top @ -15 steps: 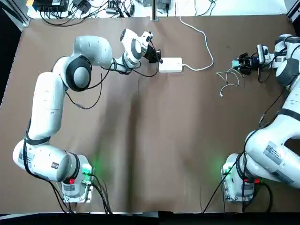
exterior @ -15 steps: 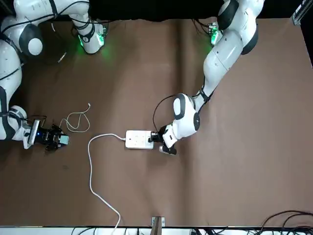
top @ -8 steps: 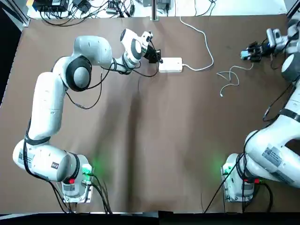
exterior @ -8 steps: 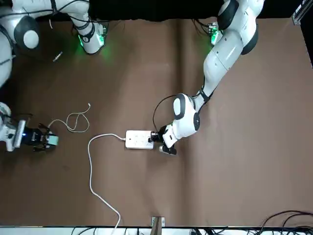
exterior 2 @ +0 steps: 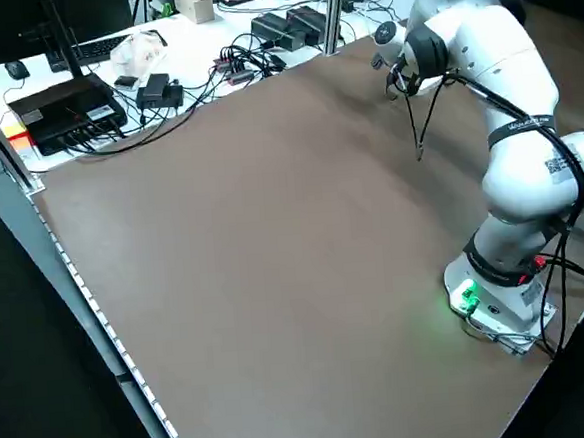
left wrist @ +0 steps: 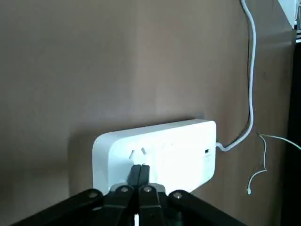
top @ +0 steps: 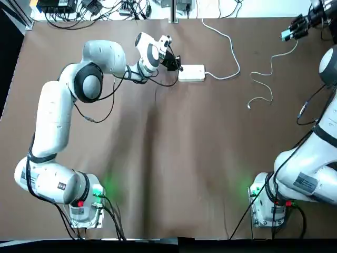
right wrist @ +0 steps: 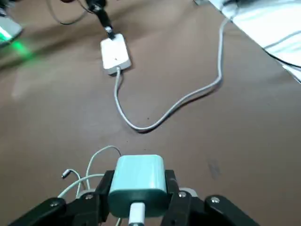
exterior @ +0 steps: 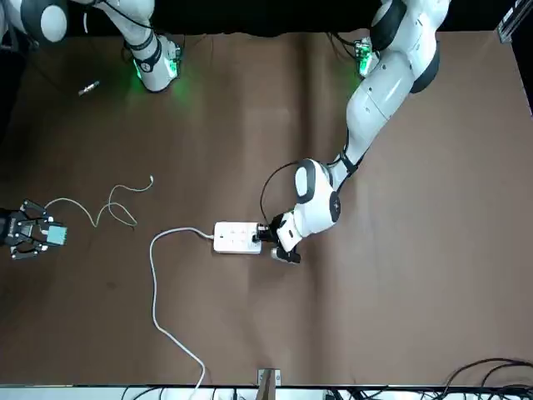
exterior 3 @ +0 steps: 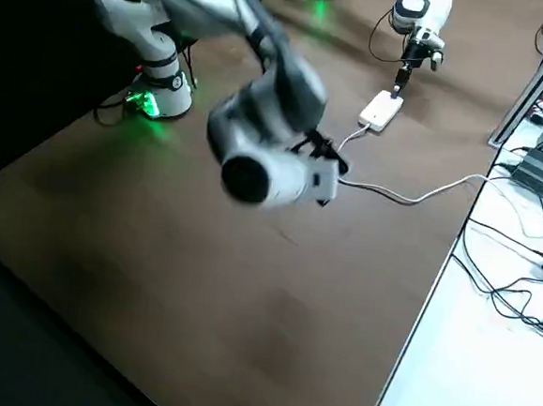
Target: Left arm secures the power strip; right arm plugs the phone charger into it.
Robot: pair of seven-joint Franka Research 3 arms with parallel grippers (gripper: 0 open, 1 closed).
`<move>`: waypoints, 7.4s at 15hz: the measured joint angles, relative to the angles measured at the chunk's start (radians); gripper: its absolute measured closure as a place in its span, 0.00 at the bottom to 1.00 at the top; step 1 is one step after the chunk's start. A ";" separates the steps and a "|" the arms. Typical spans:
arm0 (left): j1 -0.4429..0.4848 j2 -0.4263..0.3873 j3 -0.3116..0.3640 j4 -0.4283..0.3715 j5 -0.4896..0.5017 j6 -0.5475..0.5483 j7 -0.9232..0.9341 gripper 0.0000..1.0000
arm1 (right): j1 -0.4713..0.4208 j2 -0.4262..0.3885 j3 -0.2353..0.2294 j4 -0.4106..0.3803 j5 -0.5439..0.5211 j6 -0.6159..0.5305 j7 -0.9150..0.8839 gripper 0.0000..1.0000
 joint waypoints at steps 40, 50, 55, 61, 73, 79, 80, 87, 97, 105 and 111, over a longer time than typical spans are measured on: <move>0.000 0.000 0.000 0.000 0.000 0.002 0.000 0.99 | 0.923 0.009 -0.011 -0.124 -0.346 0.204 2.070 0.52; 0.000 0.000 0.000 0.000 0.000 0.003 0.000 0.99 | 1.019 0.048 -0.010 -0.214 -0.309 0.330 2.185 0.52; 0.000 0.000 0.000 0.000 0.000 0.003 0.000 0.99 | 1.004 0.053 -0.021 -0.202 -0.301 0.389 2.198 0.52; 0.000 0.000 0.000 0.000 0.000 0.003 0.000 0.99 | 0.996 0.057 -0.022 -0.187 -0.300 0.484 2.220 0.52; 0.000 0.000 0.000 0.000 0.000 0.003 0.000 0.99 | 1.010 0.091 -0.022 -0.187 -0.359 0.563 2.238 0.52; 0.000 0.000 0.000 0.000 0.000 0.003 0.000 0.99 | 1.017 0.101 -0.021 -0.187 -0.368 0.576 2.238 0.52; 0.000 0.000 0.000 0.000 0.000 0.003 0.000 0.99 | 1.017 0.101 -0.021 -0.187 -0.369 0.578 2.238 0.52; 0.000 0.000 0.000 0.000 0.000 0.003 0.000 0.99 | 1.023 0.109 -0.019 -0.187 -0.373 0.590 2.238 0.52; 0.000 0.000 0.000 0.000 0.000 0.003 0.000 0.99 | 1.030 0.122 -0.018 -0.185 -0.403 0.608 2.238 0.52; 0.000 0.000 -0.001 0.000 0.000 0.003 0.000 0.99 | 1.032 0.124 -0.018 -0.184 -0.412 0.608 2.238 0.52; 0.000 0.001 -0.001 0.000 0.000 0.004 0.000 0.99 | 1.032 0.125 -0.018 -0.183 -0.412 0.610 2.238 0.52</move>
